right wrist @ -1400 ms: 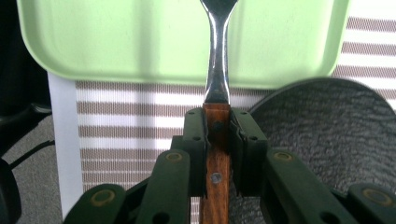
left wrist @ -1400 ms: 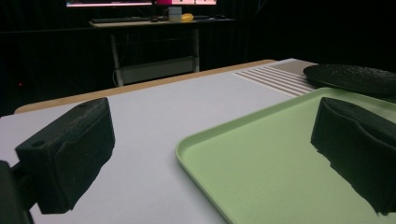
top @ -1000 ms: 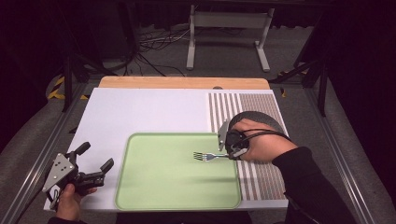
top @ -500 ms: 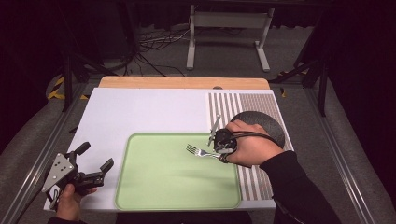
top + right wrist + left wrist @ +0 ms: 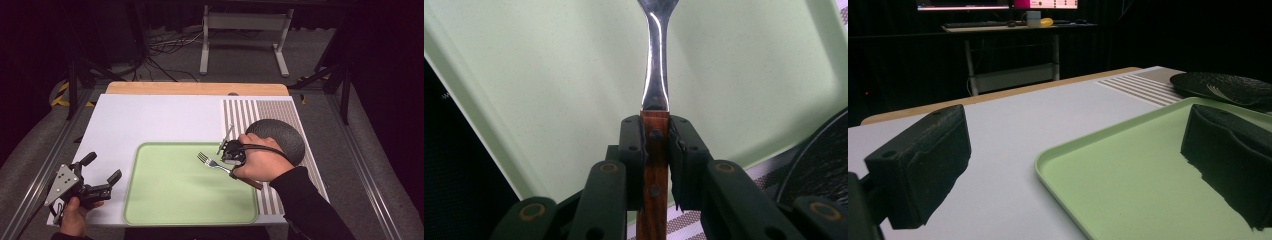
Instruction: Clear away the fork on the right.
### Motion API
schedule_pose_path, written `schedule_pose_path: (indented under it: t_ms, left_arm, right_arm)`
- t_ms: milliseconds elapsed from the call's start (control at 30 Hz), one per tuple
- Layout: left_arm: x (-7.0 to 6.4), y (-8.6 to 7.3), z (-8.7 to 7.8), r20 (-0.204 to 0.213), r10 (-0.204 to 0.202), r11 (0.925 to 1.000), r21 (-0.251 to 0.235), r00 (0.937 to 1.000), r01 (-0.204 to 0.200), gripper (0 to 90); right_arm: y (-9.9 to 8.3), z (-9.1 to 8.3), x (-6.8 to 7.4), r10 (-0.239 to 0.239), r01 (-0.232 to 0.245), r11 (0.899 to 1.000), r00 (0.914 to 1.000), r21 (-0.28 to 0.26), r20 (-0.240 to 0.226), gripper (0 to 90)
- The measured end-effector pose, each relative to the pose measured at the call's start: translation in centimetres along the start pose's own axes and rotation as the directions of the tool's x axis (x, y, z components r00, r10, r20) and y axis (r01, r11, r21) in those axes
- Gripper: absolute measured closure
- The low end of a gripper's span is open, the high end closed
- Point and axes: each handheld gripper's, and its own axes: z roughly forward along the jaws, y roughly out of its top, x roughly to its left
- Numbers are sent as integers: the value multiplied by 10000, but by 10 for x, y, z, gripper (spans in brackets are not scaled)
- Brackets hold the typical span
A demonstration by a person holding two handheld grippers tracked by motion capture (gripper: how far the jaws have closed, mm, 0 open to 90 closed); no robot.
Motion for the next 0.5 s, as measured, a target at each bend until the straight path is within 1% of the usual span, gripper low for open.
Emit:
schedule_pose_path:
  t_ms: [33, 67, 133, 167, 200, 233, 267, 333, 367, 500]
  left_arm:
    - [0, 0, 0, 5, -1, 10000, -8, 10000, 1, 4]
    - [0, 0, 0, 5, -1, 10000, -8, 10000, 1, 3]
    - [0, 0, 0, 10, -6, 10000, -15, 10000, 6, 3]
    - [0, 0, 0, 11, -13, 10000, -33, 10000, 13, 3]
    - [0, 0, 0, 6, -12, 10000, -33, 10000, 12, 3]
    - [0, 0, 0, 4, -12, 10000, -33, 10000, 12, 4]
    - [0, 0, 0, 4, -12, 10000, -33, 10000, 12, 3]
    - [0, 0, 0, 0, -16, 10000, -40, 10000, 16, 3]
    - [0, 0, 0, 0, -16, 10000, -40, 10000, 16, 3]
    - [0, 0, 0, 18, -4, 10000, -10, 10000, 4, 3]
  right_arm:
    - [0, 2, 0, 145, -145, 9999, 9999, -14, -15, 781]
    - [0, 2, 0, 145, -145, 9999, 9999, -14, -15, 781]
    - [0, 5, 0, 548, -548, 9985, 9984, -3, -128, 781]
    - [0, 6, 0, 783, -784, 9969, 9968, -38, -153, 781]
    - [0, 10, -1, 1328, -1332, 9910, 9908, -152, -253, 780]
    - [0, 12, 0, 1500, -1505, 9884, 9884, -207, -233, 781]
    - [0, 12, 0, 1500, -1505, 9884, 9884, -207, -233, 781]
    - [-1, 18, 0, 1564, -1564, 9877, 9876, 21, -117, 780]
    - [-1, 18, 0, 1564, -1564, 9877, 9876, 21, -117, 780]
    - [0, 26, 2, 1806, -1802, 9833, 9834, 243, -148, 781]
